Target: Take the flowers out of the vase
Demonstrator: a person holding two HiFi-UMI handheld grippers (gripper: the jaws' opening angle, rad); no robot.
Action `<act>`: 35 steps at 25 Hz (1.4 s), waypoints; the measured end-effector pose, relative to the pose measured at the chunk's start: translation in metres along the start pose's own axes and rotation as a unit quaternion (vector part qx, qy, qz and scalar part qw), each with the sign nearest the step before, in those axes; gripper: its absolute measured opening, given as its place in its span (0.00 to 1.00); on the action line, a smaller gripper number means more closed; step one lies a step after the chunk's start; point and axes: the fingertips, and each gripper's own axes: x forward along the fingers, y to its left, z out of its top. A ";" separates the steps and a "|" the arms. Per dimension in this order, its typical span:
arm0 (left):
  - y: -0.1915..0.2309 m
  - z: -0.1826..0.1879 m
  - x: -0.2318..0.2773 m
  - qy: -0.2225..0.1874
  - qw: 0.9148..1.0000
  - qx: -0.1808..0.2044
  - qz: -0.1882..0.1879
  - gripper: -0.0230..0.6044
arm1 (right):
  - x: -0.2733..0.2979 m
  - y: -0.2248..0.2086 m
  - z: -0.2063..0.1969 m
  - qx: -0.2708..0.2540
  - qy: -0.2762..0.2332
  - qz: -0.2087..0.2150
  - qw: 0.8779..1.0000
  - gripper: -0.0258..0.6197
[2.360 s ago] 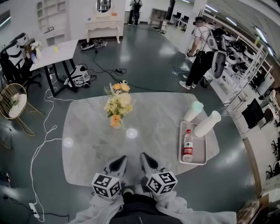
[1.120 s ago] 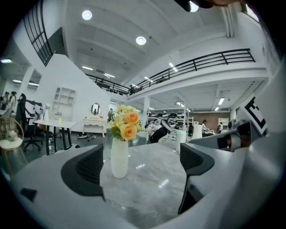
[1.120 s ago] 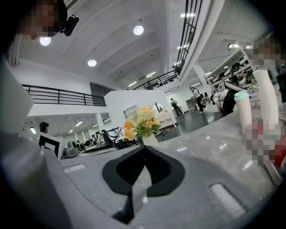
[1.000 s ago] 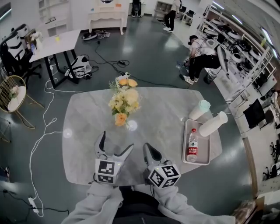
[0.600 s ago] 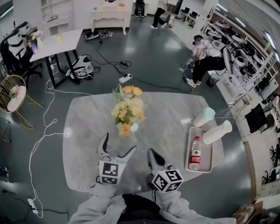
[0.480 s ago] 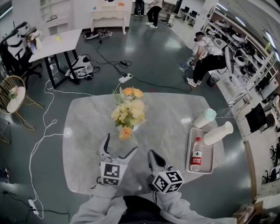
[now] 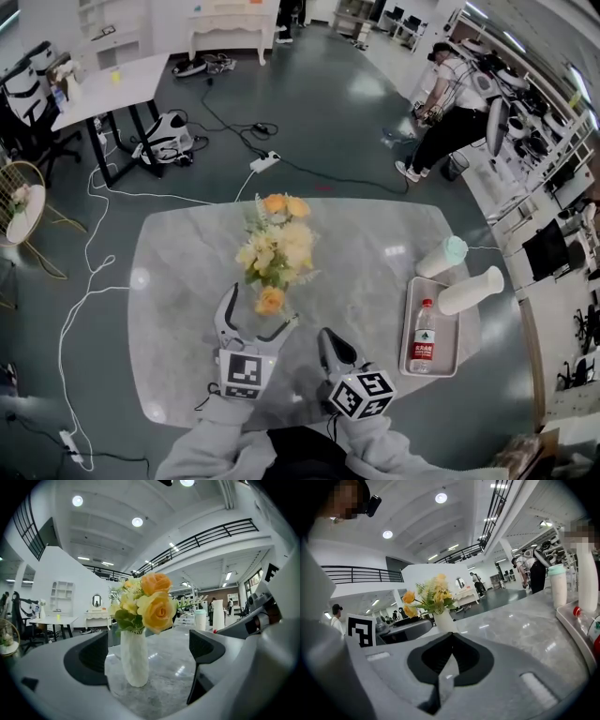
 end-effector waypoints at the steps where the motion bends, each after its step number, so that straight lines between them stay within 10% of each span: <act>1: 0.000 0.002 0.002 -0.005 1.000 0.004 0.000 0.87 | 0.001 -0.002 -0.001 0.000 0.002 -0.001 1.000 0.04; 35: 0.023 0.011 0.056 -0.055 0.998 0.023 0.032 0.87 | 0.006 -0.023 -0.011 -0.006 0.036 -0.019 0.999 0.04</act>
